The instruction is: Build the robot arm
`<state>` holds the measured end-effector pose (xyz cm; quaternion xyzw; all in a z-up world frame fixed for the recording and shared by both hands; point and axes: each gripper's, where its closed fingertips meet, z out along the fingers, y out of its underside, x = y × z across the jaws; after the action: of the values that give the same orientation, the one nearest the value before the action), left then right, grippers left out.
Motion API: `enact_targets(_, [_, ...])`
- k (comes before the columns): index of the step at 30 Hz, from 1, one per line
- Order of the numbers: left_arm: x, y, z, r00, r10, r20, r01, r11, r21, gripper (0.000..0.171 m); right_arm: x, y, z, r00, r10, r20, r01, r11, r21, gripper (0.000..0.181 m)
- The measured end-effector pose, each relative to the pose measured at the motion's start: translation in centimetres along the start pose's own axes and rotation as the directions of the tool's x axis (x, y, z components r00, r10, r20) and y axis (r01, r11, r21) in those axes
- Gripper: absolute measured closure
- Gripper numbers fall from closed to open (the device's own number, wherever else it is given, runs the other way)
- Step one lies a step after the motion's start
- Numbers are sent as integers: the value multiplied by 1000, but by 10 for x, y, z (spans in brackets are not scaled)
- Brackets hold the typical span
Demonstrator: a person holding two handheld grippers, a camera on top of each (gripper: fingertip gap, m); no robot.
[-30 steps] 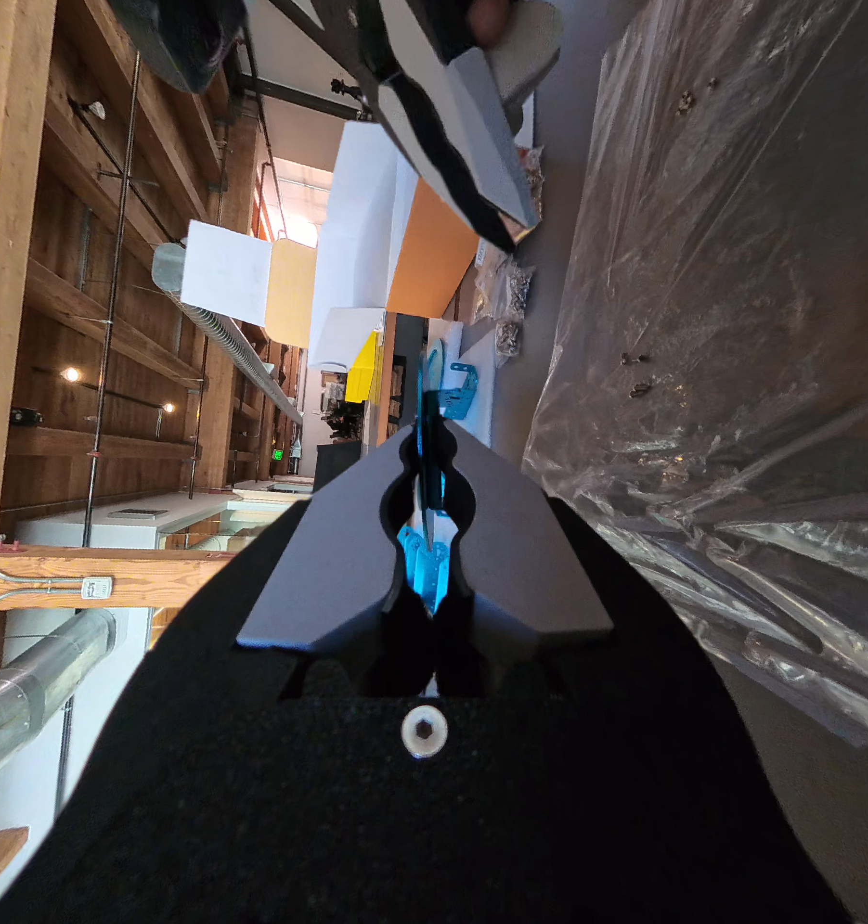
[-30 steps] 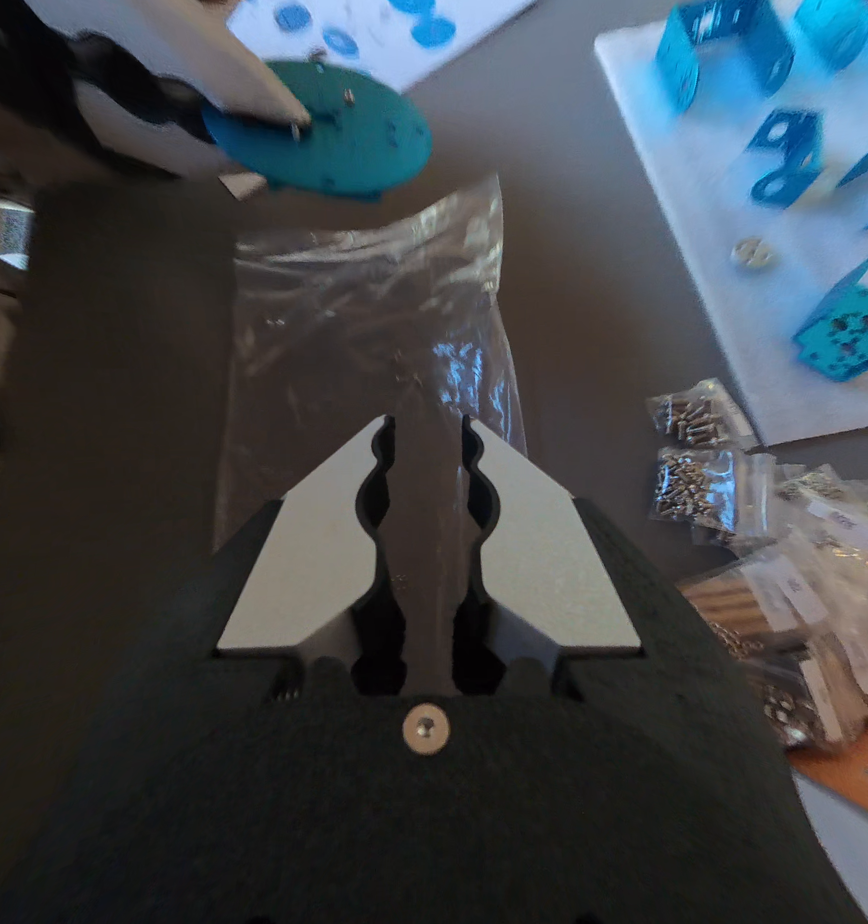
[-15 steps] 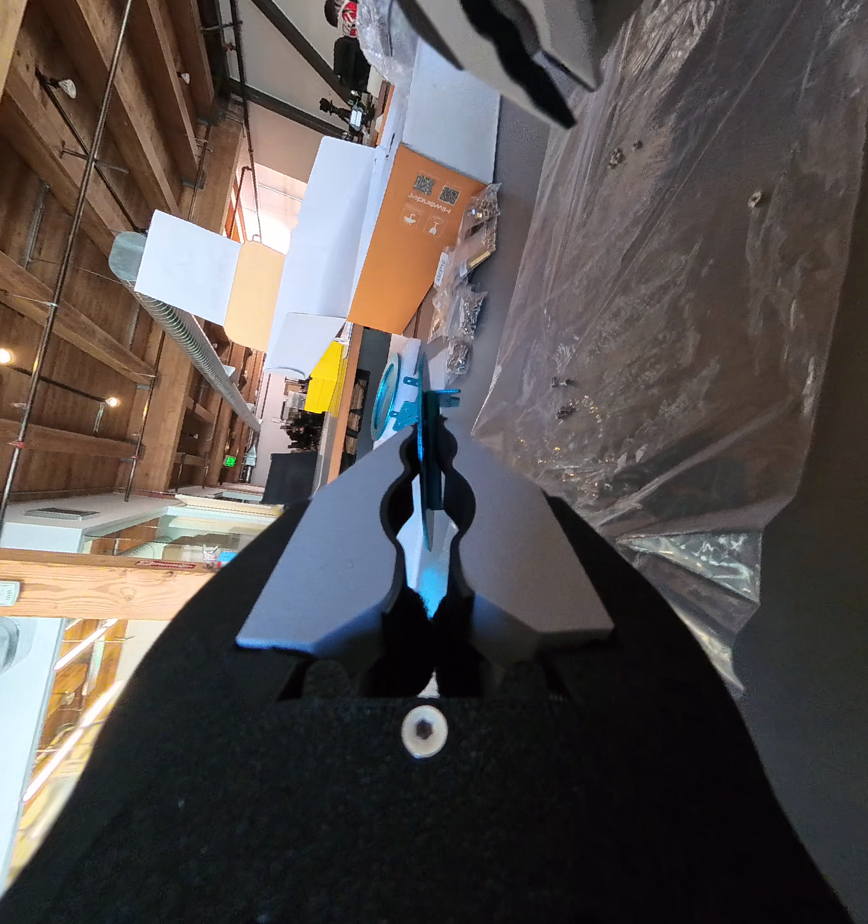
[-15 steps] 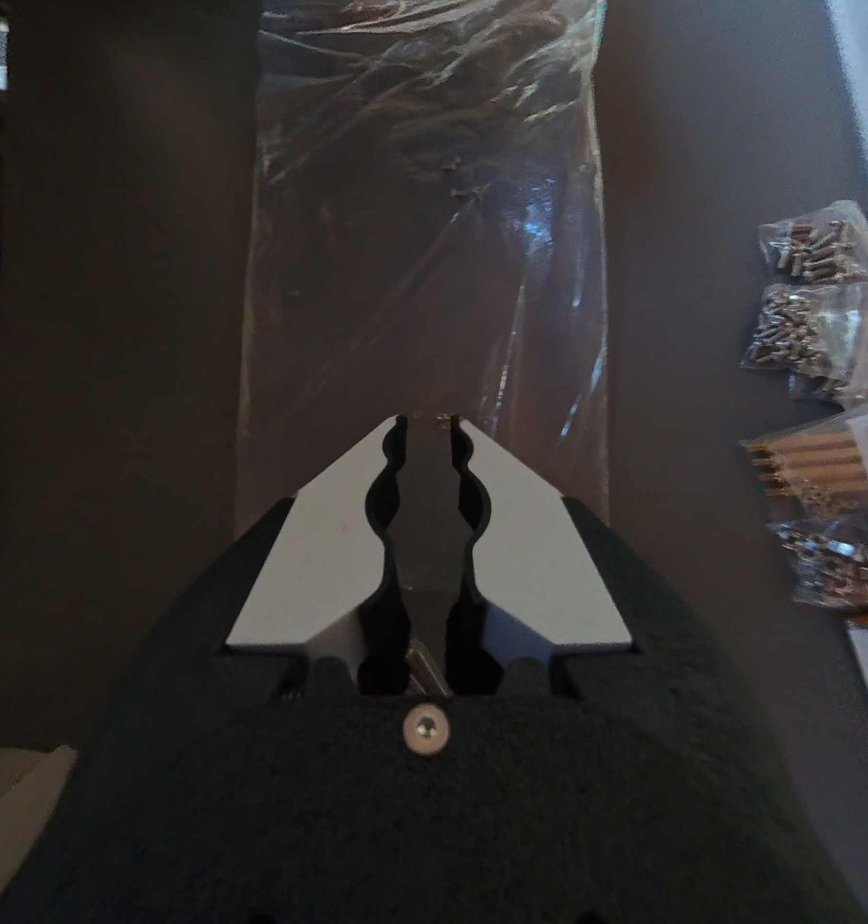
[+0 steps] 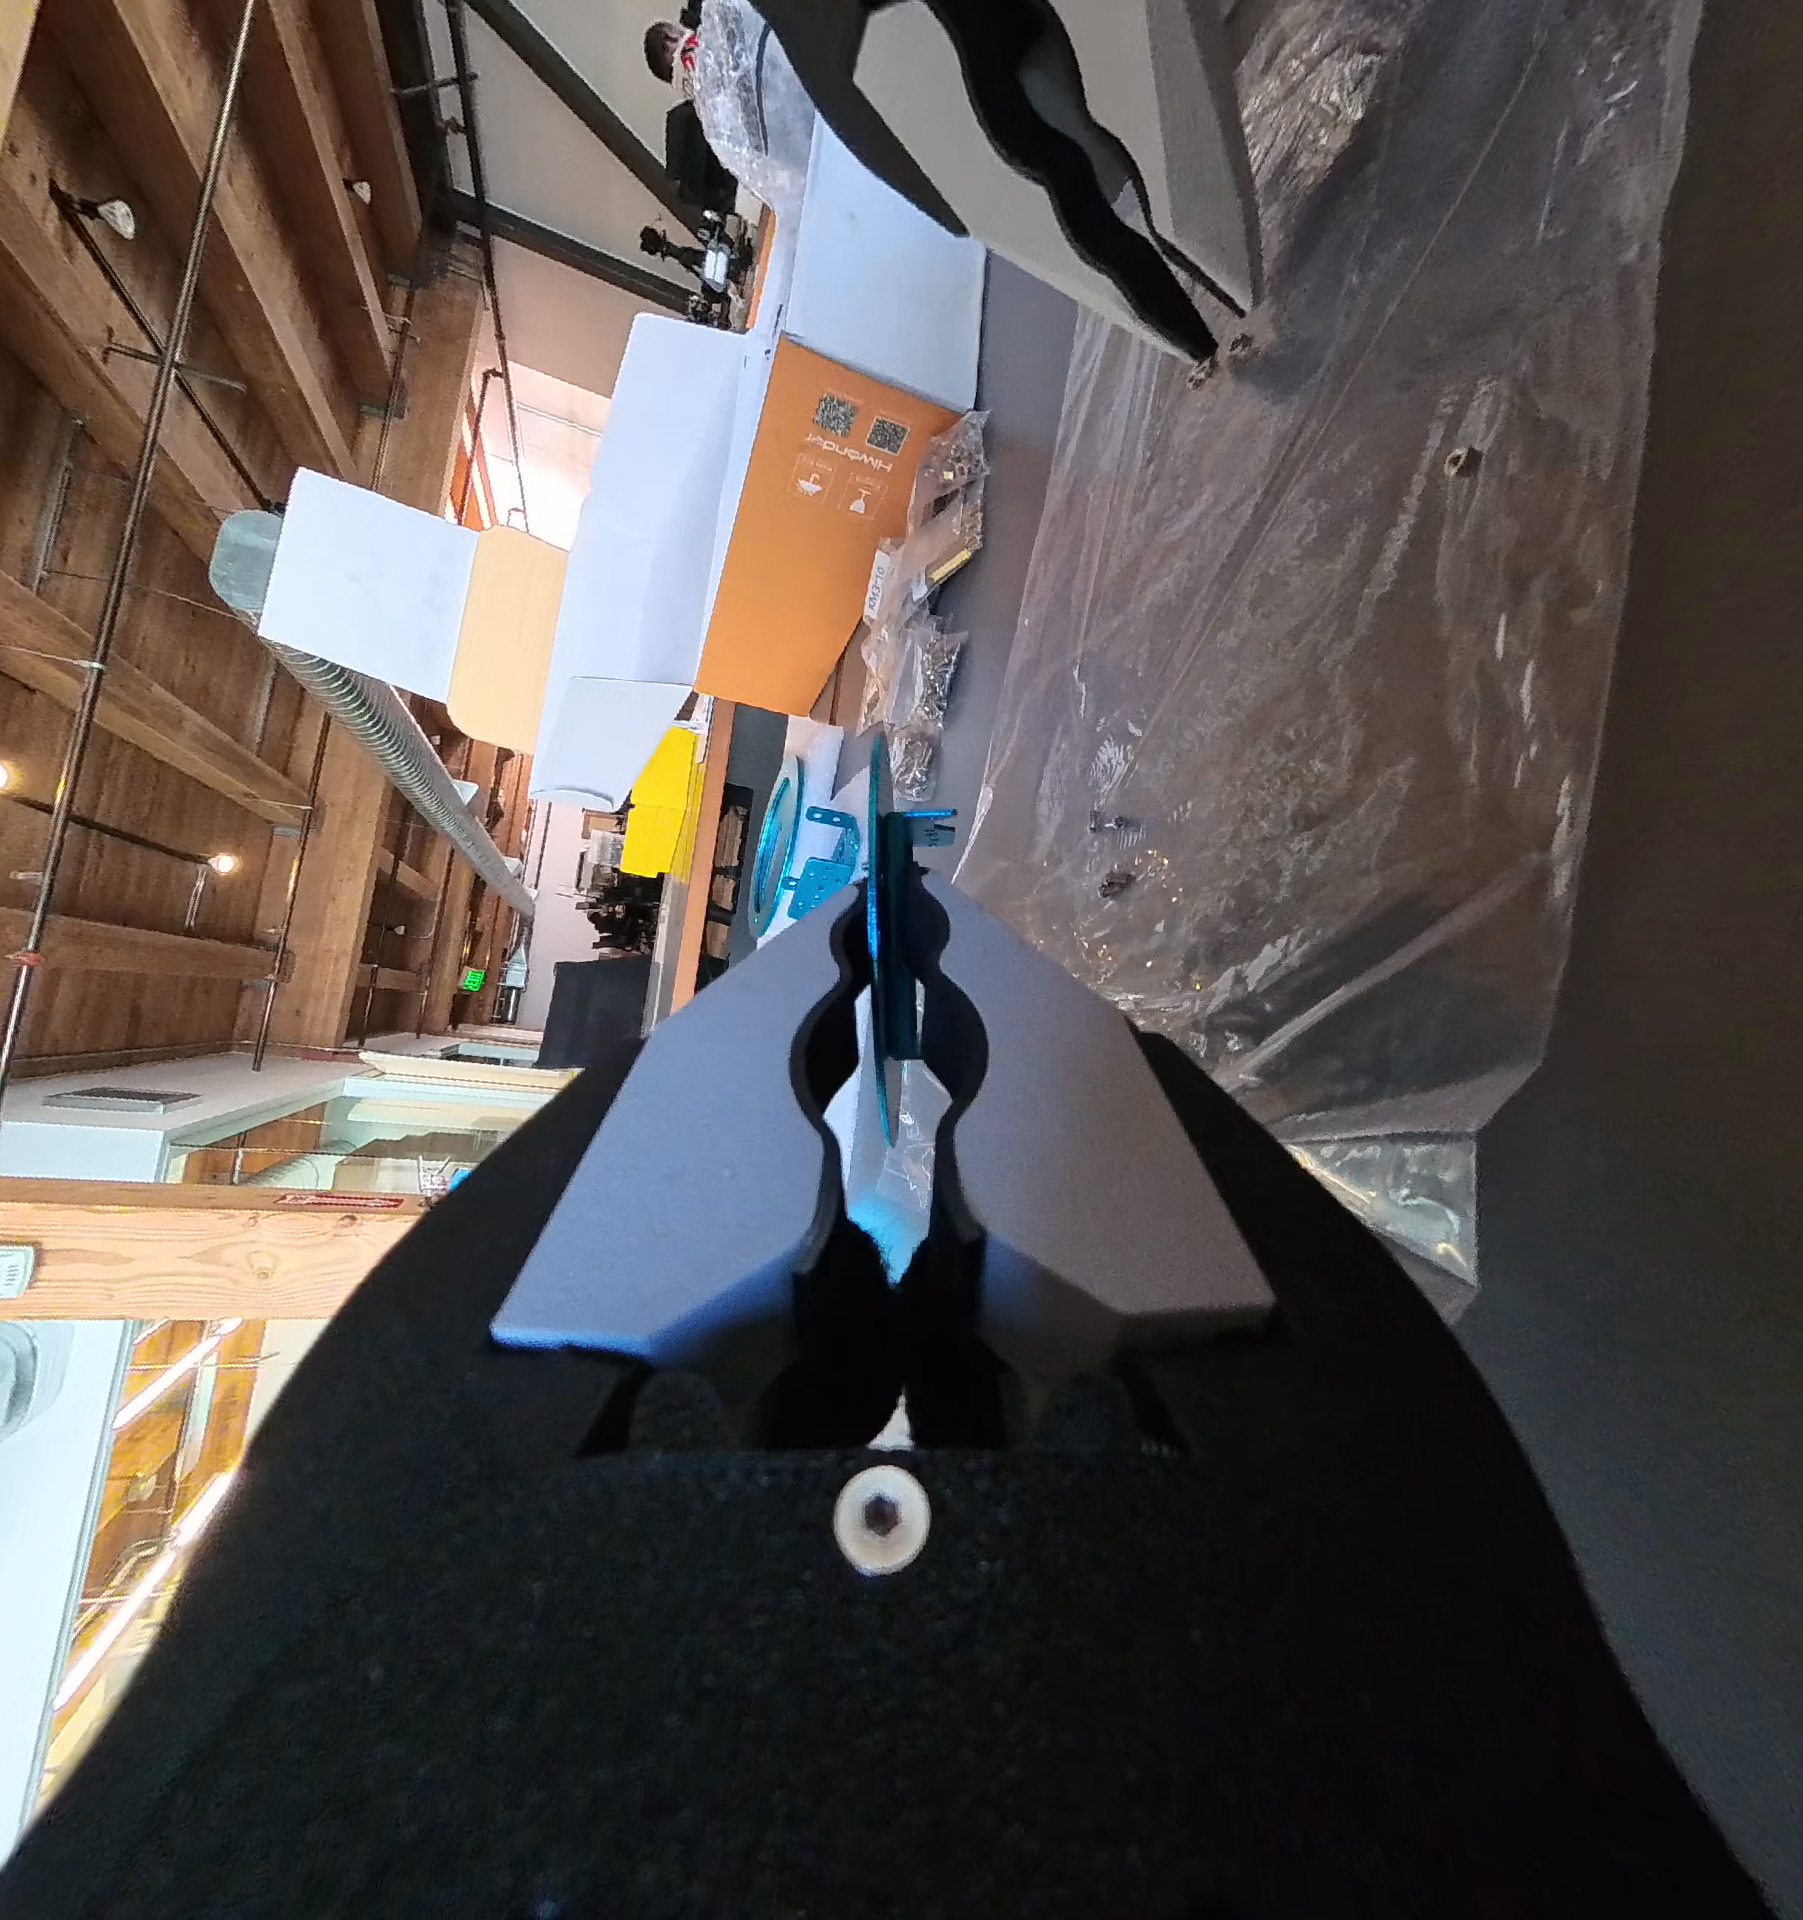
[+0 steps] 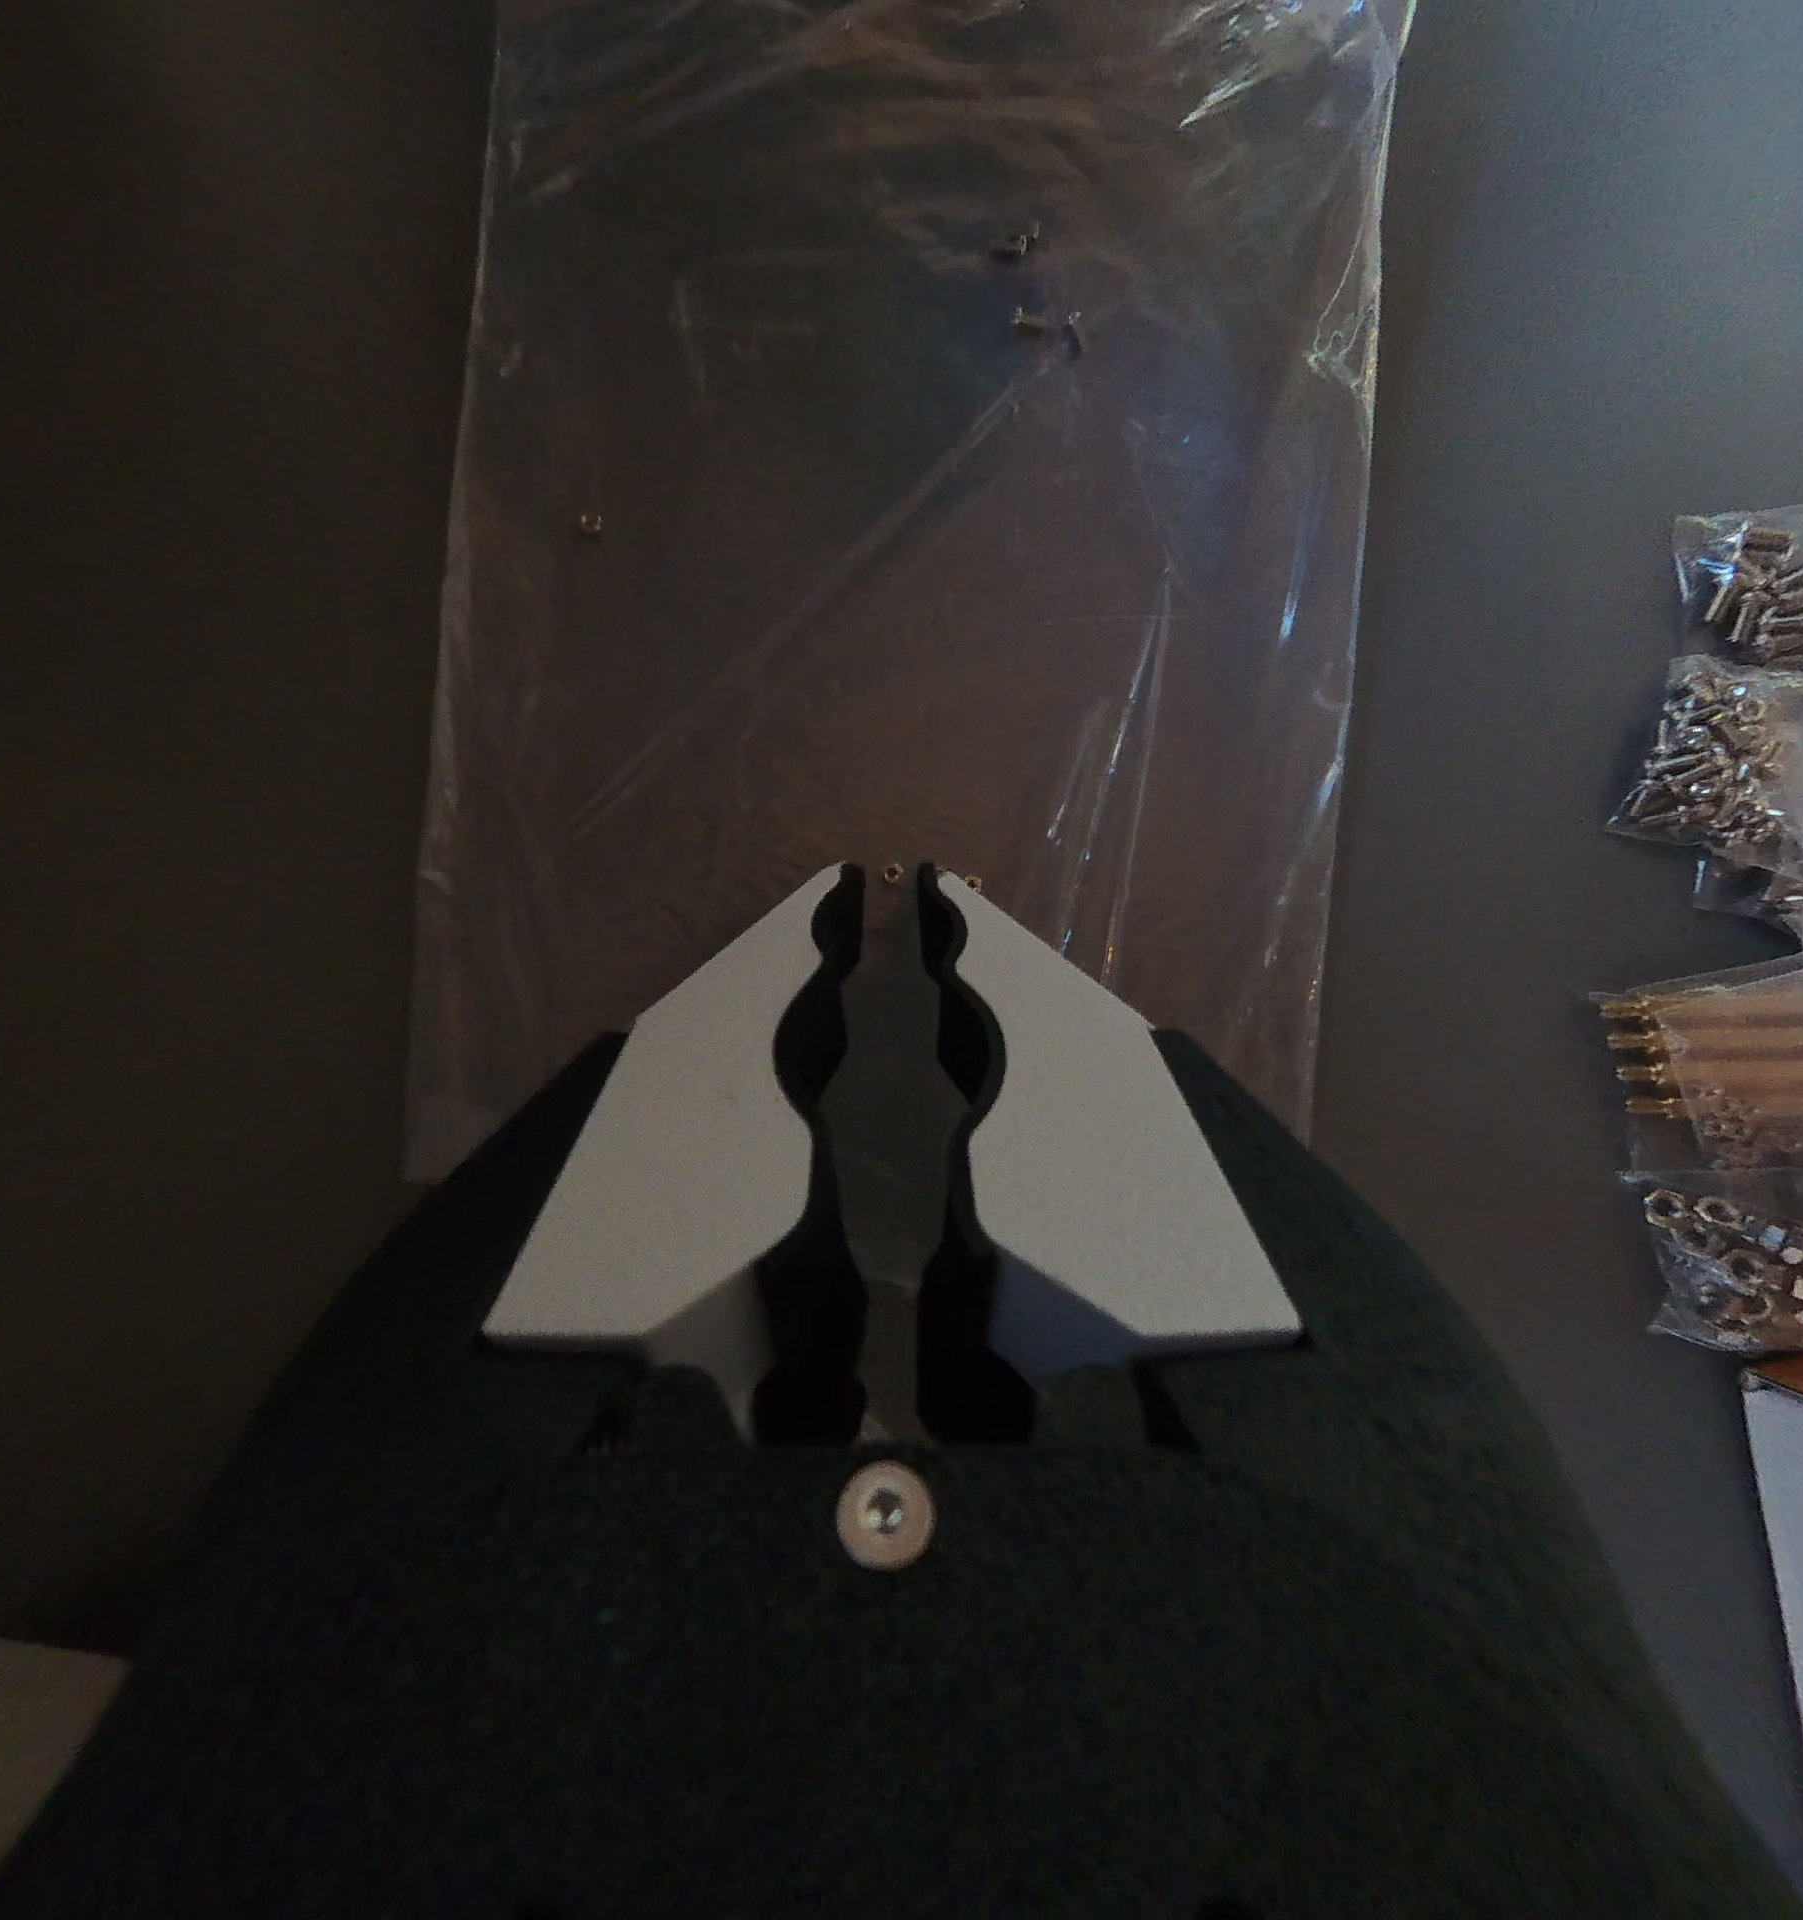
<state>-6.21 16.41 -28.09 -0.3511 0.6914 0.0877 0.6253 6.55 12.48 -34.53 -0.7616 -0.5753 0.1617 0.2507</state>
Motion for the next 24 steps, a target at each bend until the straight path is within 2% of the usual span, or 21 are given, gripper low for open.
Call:
enact_targets(18, [6, -10, -2, 999, 42, 2, -42, 999, 19, 169, 1, -1, 5, 997, -54, -54, 53, 998, -29, 179])
enact_targets(24, [10, -14, -2, 998, 60, -2, -60, 998, 29, 169, -1, -14, -1, 995, -73, -63, 74, 997, 11, 178])
